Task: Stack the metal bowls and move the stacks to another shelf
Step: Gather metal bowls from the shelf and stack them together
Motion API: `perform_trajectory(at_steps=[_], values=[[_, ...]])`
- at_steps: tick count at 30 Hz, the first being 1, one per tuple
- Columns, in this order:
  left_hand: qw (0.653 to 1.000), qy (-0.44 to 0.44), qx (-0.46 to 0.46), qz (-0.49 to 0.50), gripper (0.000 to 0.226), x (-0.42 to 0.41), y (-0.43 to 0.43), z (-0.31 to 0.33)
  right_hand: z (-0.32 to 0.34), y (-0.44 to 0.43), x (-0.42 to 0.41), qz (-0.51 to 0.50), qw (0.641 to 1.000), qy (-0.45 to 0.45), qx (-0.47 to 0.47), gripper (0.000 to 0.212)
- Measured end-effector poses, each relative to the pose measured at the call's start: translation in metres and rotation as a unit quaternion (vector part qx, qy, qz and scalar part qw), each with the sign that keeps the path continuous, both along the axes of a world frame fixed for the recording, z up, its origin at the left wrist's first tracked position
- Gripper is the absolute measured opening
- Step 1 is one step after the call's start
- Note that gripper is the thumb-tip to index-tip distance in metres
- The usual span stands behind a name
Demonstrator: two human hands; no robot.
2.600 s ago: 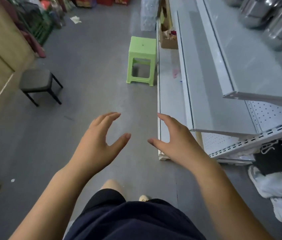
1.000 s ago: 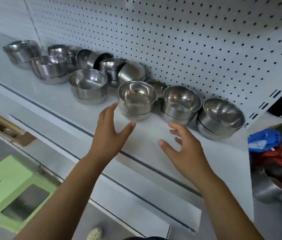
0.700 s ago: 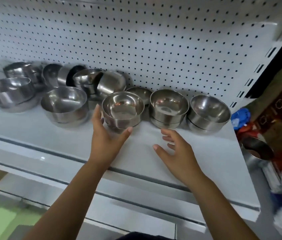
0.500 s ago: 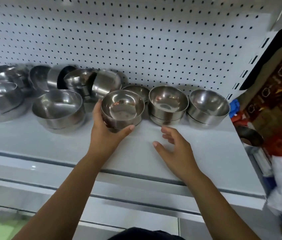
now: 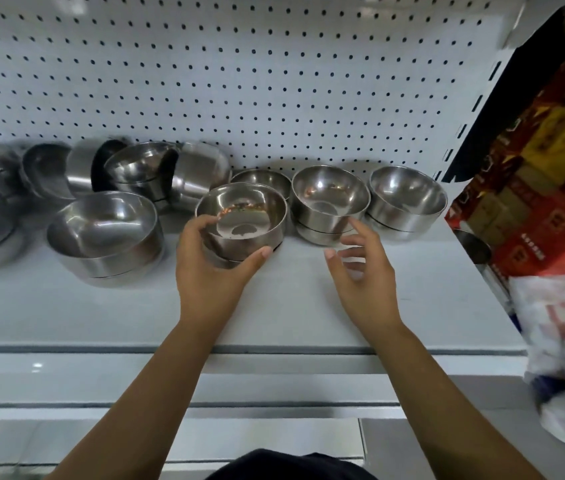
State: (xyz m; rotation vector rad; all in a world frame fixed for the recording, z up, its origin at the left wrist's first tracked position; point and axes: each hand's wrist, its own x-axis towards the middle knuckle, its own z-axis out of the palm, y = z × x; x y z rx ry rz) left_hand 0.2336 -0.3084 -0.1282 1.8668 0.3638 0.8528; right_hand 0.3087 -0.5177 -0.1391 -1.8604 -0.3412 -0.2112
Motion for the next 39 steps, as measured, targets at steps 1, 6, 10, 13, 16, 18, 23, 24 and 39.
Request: perform_trajectory(at_steps=[1,6,10,13,16,18,23,24,39], values=[[1.0,-0.011,-0.009,0.0,0.074,-0.003,0.0,0.001,0.001,0.0,-0.001,-0.002,1.0,0.001,0.01,0.052],[0.996,-0.086,0.023,-0.029,0.068,-0.023,-0.008,0.007,0.01,-0.004,-0.006,-0.034,0.996,0.014,0.079,0.037],[0.993,-0.072,0.04,-0.088,0.077,-0.041,-0.017,0.002,0.012,-0.007,-0.006,-0.065,0.991,0.027,0.111,0.031],[0.985,-0.049,0.073,-0.146,0.082,-0.049,-0.023,-0.004,0.013,-0.014,-0.004,-0.069,0.992,0.027,0.106,0.03],[0.975,-0.023,0.113,-0.189,0.083,-0.05,-0.026,-0.009,0.017,-0.024,0.002,-0.057,0.996,0.027,0.063,0.033],[0.97,0.007,0.133,-0.203,0.083,-0.048,-0.028,-0.01,0.023,-0.029,0.01,-0.035,0.999,0.033,0.02,0.04],[0.967,0.068,0.122,-0.214,0.083,-0.045,-0.035,-0.01,0.035,-0.023,0.034,0.018,0.998,0.037,-0.047,0.05],[0.967,0.076,0.115,-0.214,0.083,-0.046,-0.036,-0.011,0.036,-0.02,0.037,0.021,0.998,0.039,-0.054,0.05],[0.964,0.142,0.099,-0.2,0.113,-0.049,-0.04,0.0,0.035,-0.003,0.058,-0.02,0.994,-0.064,-0.082,0.025]])
